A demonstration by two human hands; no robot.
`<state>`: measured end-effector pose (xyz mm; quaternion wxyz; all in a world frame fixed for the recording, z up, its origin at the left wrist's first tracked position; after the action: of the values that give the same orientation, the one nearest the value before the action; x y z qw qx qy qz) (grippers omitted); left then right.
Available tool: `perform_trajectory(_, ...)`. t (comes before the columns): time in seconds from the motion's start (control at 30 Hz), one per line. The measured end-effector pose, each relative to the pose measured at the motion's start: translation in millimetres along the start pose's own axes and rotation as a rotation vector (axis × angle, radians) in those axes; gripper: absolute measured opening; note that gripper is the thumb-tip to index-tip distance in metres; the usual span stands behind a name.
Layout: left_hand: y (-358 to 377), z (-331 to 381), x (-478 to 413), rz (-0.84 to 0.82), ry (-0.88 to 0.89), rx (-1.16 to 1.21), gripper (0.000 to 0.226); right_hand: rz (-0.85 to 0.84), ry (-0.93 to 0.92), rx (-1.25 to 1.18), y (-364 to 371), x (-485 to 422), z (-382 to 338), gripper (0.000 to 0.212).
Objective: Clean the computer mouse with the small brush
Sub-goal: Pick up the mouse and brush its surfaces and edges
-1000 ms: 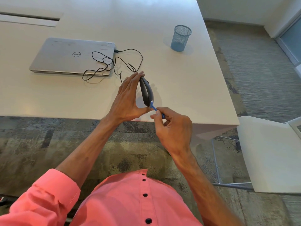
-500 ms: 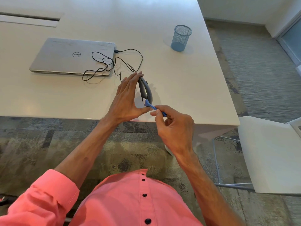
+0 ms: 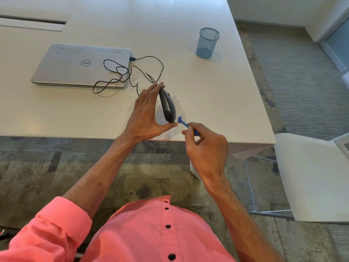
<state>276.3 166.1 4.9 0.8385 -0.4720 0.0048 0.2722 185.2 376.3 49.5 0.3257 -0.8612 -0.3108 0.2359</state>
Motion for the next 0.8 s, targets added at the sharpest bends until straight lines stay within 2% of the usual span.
perform_trajectory(0.13, 1.8, 2.2, 0.3, 0.005, -0.006, 0.009, 0.123, -0.093, -0.074, -0.001, 10.9, 7.1, -14.4, 0.028)
perform_trajectory(0.23, 1.0, 1.1, 1.2, 0.004, 0.0, 0.019, 0.124, -0.16, -0.126, 0.025, 17.4, 9.9, -21.3, 0.021)
perform_trajectory(0.37, 0.2, 1.9, 5.1, -0.001, 0.0, 0.012, 0.126, -0.137, -0.14, -0.008, 13.2, 10.9, -19.2, 0.022)
perform_trajectory(0.47, -0.7, 2.1, 7.2, 0.007, -0.003, 0.004, 0.126, -0.045, -0.097, -0.115, -1.2, 6.8, -8.8, 0.027)
perform_trajectory(0.57, -2.2, 2.9, 8.6, 0.005, -0.001, 0.012, 0.129, 0.007, -0.038, -0.096, -8.6, 1.8, 0.4, 0.031)
perform_trajectory(0.67, -3.5, 6.4, 10.8, -0.002, 0.006, 0.006, 0.129, -0.056, -0.023, -0.074, -0.7, 1.4, 1.6, 0.033)
perform_trajectory(0.8, -5.4, 10.3, 13.4, -0.009, 0.014, 0.011, 0.124, -0.151, -0.154, -0.062, 2.4, 6.1, -14.6, 0.024)
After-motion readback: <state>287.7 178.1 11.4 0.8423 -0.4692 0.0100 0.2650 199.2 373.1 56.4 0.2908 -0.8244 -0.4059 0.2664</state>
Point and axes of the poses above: each hand's wrist, its own x-axis away from the middle knuckle, its own y-axis out of the palm, z = x × y, the point moved 7 cm from there along -x, towards the middle knuckle, and after that the axes turned 11 degrees about -z, right-handed, at the moved point
